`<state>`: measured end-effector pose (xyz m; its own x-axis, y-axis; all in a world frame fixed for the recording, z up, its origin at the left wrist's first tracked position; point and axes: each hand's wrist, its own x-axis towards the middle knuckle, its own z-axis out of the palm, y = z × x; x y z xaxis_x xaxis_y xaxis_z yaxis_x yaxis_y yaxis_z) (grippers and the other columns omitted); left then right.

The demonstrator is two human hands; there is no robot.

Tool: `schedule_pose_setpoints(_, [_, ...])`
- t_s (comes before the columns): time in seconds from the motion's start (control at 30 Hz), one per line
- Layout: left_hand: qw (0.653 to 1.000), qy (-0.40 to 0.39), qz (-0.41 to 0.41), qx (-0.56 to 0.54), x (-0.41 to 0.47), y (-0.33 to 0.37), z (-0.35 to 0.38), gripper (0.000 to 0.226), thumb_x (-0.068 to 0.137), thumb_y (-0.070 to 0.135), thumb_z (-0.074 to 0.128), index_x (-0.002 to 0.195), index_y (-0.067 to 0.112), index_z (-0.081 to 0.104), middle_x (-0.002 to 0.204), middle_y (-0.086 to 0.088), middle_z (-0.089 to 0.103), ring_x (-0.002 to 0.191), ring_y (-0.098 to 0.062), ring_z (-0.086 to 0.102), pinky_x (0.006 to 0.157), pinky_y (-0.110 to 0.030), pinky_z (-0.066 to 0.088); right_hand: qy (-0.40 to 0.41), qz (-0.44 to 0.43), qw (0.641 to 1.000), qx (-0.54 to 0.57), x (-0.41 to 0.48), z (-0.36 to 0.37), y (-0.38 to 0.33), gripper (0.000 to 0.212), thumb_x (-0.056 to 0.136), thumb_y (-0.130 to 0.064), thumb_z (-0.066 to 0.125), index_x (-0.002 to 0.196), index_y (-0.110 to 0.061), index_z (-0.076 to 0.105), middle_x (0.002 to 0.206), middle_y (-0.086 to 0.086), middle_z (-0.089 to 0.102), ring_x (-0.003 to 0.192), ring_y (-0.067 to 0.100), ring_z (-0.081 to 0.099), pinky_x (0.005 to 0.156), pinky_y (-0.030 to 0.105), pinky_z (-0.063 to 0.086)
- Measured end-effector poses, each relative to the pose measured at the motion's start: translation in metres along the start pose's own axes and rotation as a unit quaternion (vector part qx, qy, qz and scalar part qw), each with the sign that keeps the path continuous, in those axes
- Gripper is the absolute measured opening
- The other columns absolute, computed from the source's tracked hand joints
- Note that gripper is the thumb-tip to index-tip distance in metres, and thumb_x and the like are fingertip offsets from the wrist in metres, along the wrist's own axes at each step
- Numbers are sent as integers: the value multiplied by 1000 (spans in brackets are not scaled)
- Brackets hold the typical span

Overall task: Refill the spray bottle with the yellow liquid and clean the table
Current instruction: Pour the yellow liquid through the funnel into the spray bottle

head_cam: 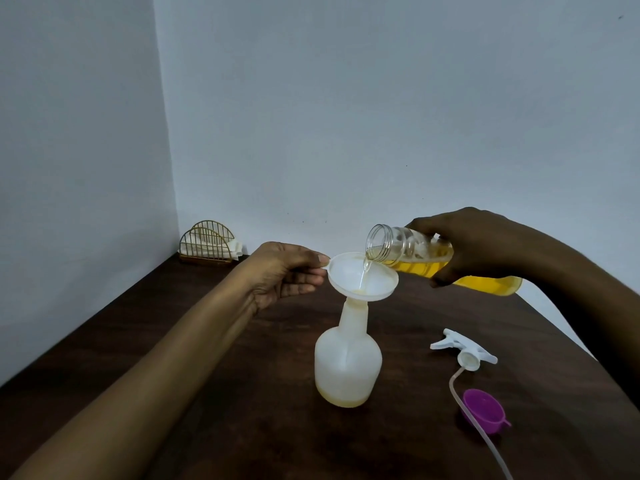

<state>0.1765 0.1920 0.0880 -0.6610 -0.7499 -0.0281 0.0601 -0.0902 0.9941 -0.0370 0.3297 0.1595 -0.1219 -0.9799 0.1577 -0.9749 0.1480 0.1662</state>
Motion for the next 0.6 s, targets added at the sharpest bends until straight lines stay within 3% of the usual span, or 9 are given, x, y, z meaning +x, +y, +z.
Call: schedule_pose_setpoints(0.6, [1000,-3,4,0,-1,-1,-1,7,83,7,64,84,1,69,55,-2,68,46,-5,63,44,-16,52,-2,-2,1000,2,0,-1,-2,69,66,-37,81,126,-38,45,99,-22,49,103,15,54,80,34,48])
